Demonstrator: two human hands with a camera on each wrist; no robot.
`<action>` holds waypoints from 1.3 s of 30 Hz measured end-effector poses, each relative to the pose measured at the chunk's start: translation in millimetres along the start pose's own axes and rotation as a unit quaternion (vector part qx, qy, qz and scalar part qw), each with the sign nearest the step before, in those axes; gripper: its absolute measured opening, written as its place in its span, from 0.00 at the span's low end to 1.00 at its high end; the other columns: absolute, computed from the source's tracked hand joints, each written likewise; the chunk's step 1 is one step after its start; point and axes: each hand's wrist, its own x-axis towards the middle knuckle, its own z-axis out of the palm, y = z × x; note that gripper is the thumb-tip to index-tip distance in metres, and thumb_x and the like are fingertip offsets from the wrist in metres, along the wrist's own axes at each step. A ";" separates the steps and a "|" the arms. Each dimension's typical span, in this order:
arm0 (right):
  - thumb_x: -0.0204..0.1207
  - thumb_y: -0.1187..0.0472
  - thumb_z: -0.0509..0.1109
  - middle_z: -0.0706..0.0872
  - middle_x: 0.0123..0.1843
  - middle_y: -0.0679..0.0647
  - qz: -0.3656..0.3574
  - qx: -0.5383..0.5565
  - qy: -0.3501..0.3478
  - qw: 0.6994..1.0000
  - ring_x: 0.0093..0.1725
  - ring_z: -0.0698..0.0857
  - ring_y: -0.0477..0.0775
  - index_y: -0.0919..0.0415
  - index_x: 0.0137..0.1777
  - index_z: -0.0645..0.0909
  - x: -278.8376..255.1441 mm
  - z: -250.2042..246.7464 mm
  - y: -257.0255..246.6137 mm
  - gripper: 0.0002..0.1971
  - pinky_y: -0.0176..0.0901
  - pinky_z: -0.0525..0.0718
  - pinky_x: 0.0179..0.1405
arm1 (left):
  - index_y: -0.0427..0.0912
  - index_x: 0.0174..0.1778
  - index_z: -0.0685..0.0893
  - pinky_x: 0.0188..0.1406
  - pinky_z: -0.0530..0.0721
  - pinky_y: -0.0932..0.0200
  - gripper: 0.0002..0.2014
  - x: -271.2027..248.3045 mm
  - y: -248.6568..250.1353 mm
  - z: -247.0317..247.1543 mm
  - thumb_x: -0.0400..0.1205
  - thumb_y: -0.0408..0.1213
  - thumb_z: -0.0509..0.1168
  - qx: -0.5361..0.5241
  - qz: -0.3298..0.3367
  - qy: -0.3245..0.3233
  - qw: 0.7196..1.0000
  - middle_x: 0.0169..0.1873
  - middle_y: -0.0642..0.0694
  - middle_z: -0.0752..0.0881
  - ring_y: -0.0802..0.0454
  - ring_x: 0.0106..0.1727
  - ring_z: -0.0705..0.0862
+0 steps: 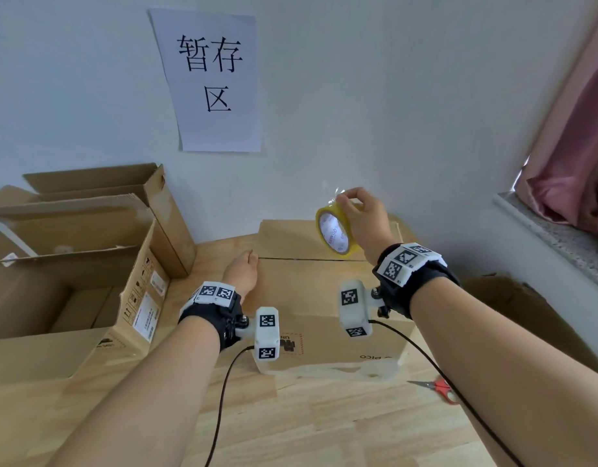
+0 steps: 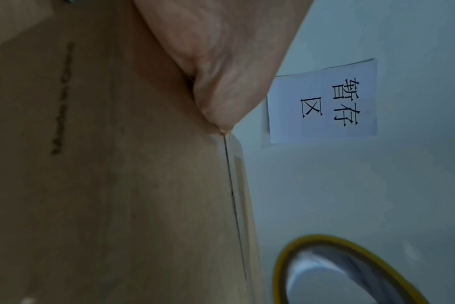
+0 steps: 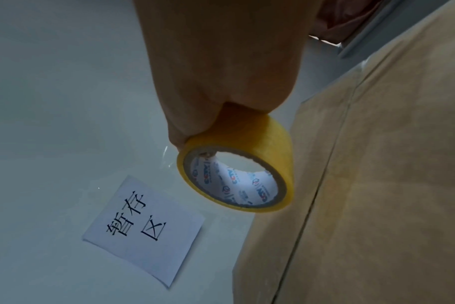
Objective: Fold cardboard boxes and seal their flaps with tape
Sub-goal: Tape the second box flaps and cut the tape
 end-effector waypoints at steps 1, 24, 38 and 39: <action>0.79 0.53 0.64 0.81 0.33 0.46 0.005 -0.016 -0.015 1.000 0.32 0.76 0.48 0.47 0.38 0.77 -0.9 4.2 0.7 0.07 0.39 0.73 0.34 | 0.38 0.80 0.64 0.73 0.66 0.52 0.24 0.0 -0.6 0.5 0.90 0.43 0.43 -0.003 0.004 0.000 1.000 0.76 0.37 0.70 0.39 0.75 0.69; 0.79 0.53 0.64 0.76 0.29 0.44 0.011 -0.091 -0.078 0.993 0.26 0.71 0.46 0.50 0.42 0.78 3.3 7.7 2.1 0.05 0.35 0.68 0.25 | 0.58 0.77 0.70 0.79 0.58 0.58 0.31 10.9 -12.7 -15.2 0.78 0.53 0.69 0.002 0.140 -0.093 0.986 0.82 0.60 0.52 0.57 0.82 0.55; 0.77 0.51 0.68 0.81 0.34 0.45 -0.015 -0.181 -0.261 0.948 0.36 0.78 0.48 0.54 0.44 0.82 16.0 66.6 -20.1 0.07 0.41 0.78 0.42 | 0.55 0.78 0.69 0.72 0.58 0.63 0.30 3.3 -9.5 -17.9 0.79 0.49 0.69 -0.017 0.133 -0.091 0.987 0.82 0.61 0.54 0.56 0.81 0.59; 0.77 0.51 0.68 0.80 0.33 0.45 -0.016 -0.184 -0.260 0.948 0.35 0.78 0.48 0.54 0.44 0.82 17.2 67.0 -19.2 0.07 0.41 0.78 0.41 | 0.55 0.78 0.69 0.71 0.58 0.64 0.30 3.4 -9.3 -17.4 0.79 0.49 0.69 -0.017 0.135 -0.092 0.986 0.82 0.61 0.54 0.57 0.81 0.59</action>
